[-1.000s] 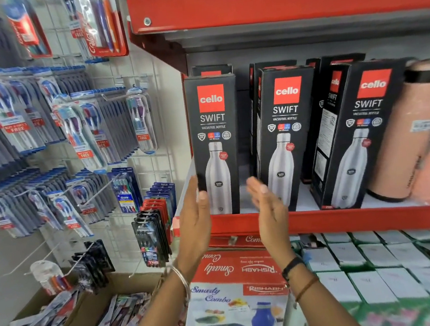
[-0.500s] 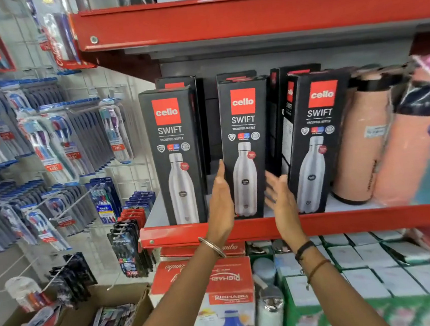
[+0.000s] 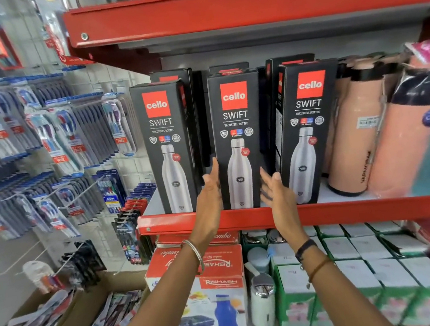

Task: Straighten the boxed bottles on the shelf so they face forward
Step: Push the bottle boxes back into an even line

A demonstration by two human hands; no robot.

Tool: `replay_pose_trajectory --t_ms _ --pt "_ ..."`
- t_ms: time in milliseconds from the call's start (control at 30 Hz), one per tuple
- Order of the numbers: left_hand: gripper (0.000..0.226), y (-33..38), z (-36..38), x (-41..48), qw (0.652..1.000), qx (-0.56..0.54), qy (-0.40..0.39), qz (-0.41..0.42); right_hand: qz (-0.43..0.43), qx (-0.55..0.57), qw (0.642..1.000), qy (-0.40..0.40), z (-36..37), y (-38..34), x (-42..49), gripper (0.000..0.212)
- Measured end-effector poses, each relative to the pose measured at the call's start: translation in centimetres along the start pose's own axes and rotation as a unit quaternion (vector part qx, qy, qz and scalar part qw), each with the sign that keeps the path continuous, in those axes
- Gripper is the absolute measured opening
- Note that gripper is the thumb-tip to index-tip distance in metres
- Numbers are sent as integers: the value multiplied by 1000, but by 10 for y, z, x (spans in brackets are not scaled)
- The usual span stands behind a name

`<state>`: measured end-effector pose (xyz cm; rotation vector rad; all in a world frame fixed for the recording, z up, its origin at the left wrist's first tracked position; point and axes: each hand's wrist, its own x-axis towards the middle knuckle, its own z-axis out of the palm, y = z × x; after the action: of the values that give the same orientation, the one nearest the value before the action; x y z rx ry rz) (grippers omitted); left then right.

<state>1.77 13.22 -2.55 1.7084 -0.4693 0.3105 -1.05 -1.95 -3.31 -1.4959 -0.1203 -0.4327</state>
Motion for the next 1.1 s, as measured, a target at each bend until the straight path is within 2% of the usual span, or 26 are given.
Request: replay_pose_trajectory --t_ms 100,133,233,300,367,433,500,600,667,733,867,1033,1100 --pt "70 9 7 -4 999 -32 5 -34 -3 2 1000 -18 -6 1 -1 68" --pt "65 13 13 -8 999 -34 30 -28 -19 0 1000 -16 -10 1 -3 65" --pt "55 30 36 -26 989 5 114 92 -120 -1 991 55 -29 1 -11 55" --pt "51 40 57 -32 985 -6 79 152 -189 1 973 130 -48 -1 -11 55" --pt "49 43 79 -29 991 -19 7 135 -210 -12 961 181 -69 -5 -4 55" --pt "51 43 99 -20 995 -30 -40 81 -171 -17 967 189 -87 -9 7 55" --pt "54 45 115 -9 997 -44 -44 41 -96 -11 982 161 -102 -8 19 58" --pt "51 47 127 8 996 -82 -23 -29 -34 3 995 97 -114 -5 29 90" --pt "49 50 131 12 996 -67 -15 -55 -22 5 997 77 -117 -5 30 101" --pt "48 54 133 11 997 -44 1 -68 -17 10 997 76 -117 -5 29 96" --pt "51 55 134 7 999 -24 -1 -48 -11 11 995 95 -121 -6 28 63" --pt "67 44 131 -2 1000 18 12 -1 -11 7 994 106 -125 -8 16 57" --pt "70 40 130 -3 1000 19 4 -13 -11 11 995 102 -125 -7 13 56"
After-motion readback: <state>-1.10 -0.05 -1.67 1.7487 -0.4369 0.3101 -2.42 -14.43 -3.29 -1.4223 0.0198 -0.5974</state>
